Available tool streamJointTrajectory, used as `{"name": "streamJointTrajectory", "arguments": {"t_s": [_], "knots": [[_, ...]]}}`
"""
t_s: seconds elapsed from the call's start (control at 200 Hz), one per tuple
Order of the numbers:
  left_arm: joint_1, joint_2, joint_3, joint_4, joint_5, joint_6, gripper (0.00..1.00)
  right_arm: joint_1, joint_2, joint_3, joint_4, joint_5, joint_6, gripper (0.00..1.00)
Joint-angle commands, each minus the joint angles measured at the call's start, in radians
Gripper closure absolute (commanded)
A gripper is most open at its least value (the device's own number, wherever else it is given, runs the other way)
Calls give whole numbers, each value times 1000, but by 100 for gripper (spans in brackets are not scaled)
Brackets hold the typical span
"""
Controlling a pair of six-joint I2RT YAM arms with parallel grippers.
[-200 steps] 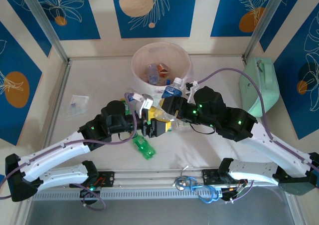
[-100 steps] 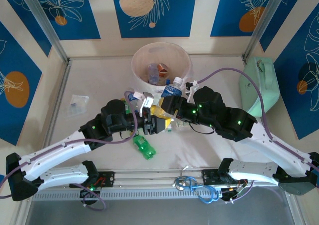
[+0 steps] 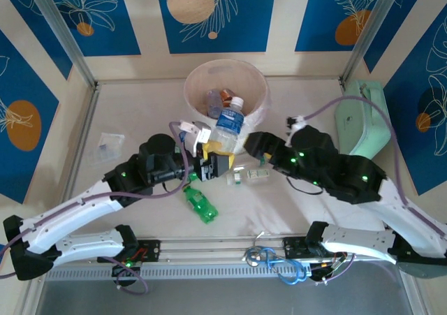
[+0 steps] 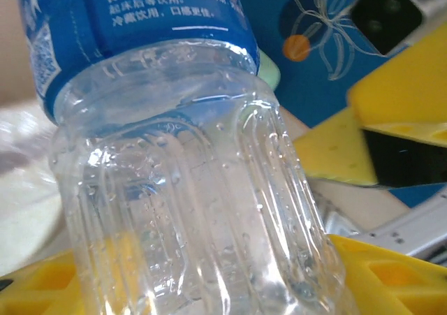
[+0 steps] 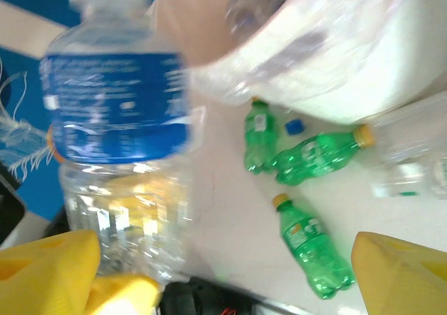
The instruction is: Put the plastic bottles in the bin
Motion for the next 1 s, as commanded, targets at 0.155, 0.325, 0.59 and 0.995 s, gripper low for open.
{"name": "streamJointTrajectory", "arguments": {"t_s": [0.155,0.325,0.59,0.995], "knots": [[67,141,340,-247,-196,140,39,-131,-169,-67,-243,55,60,8],[233,288,479,-314,-29,54,39,-181,-211,-102,-289,18,67,8],[353,427,577,-346,118,11,39,-224,-216,-141,-331,-25,58,8],[397,507,644,-408,121,56,21,-292,-227,-170,-330,-93,28,8]]}}
